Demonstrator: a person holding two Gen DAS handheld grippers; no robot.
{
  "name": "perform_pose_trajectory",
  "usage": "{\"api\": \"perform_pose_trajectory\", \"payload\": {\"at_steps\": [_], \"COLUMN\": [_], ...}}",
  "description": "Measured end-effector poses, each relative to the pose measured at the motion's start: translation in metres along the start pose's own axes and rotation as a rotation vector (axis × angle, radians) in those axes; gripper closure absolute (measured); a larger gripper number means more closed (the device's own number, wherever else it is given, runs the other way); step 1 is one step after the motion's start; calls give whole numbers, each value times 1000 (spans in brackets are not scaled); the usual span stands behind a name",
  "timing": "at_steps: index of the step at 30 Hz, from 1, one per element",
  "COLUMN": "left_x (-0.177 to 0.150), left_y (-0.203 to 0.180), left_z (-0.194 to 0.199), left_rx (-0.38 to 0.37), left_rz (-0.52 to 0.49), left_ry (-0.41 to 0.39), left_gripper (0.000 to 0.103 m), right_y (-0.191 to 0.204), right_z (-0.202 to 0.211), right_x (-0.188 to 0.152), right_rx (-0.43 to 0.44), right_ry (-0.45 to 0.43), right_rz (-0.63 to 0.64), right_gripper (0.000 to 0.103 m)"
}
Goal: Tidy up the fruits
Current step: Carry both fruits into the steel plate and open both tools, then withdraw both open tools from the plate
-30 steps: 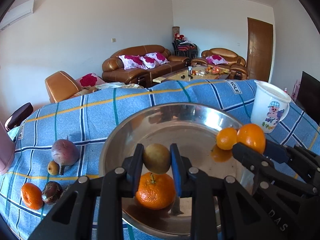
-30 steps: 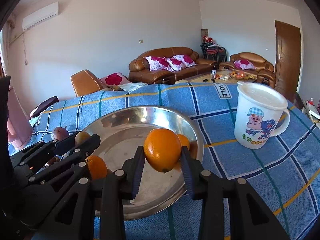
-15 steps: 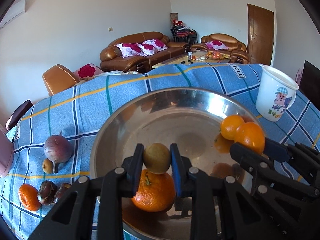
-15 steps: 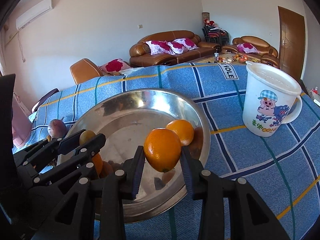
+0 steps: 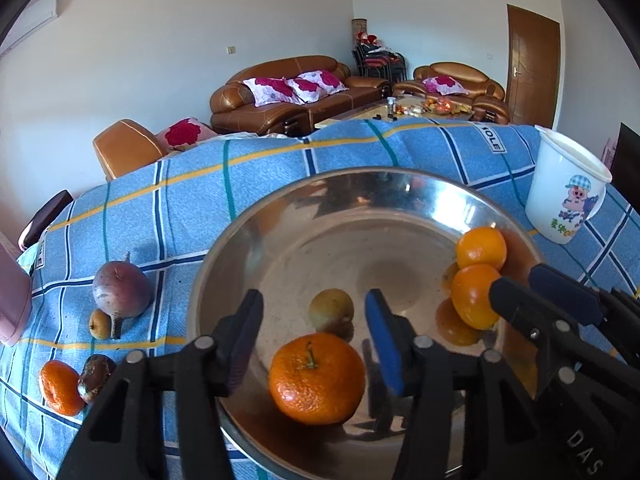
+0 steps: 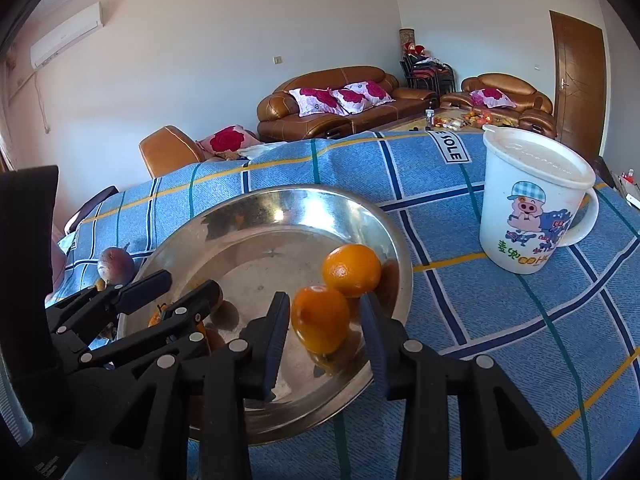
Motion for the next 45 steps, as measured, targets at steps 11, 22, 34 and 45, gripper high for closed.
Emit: {"api": "perform_pose_trajectory", "payload": {"at_steps": [11,22,34,45], "left_x": [5,1,-11,-24], "left_y": [6,12,15,22], "left_z": [46,65,86,106], "left_rx": [48,73,73,74], "left_rz": [6,6,8,14], "left_ry": [-248,-313,-343,-350], "left_gripper": [0,0,0,0], "right_y": [6,14,18,21], "right_z": [60,68,77,103], "right_x": [12,13,3,-10], "right_rx": [-103,-109,-160,-176], "right_ry": [-365,-452,-421,-421], "right_rz": [59,112,121,117], "right_gripper": [16,15,15,15]}}
Point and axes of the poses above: each gripper's, at about its wrist camera, not at the fingertips, and z roughly against the way its jaws point, y to its left, x to its top, the point moved 1 cm from there along -z, roughly the way its jaws point, and after that the axes turned 10 degrees about -y, right-handed, at the moved point
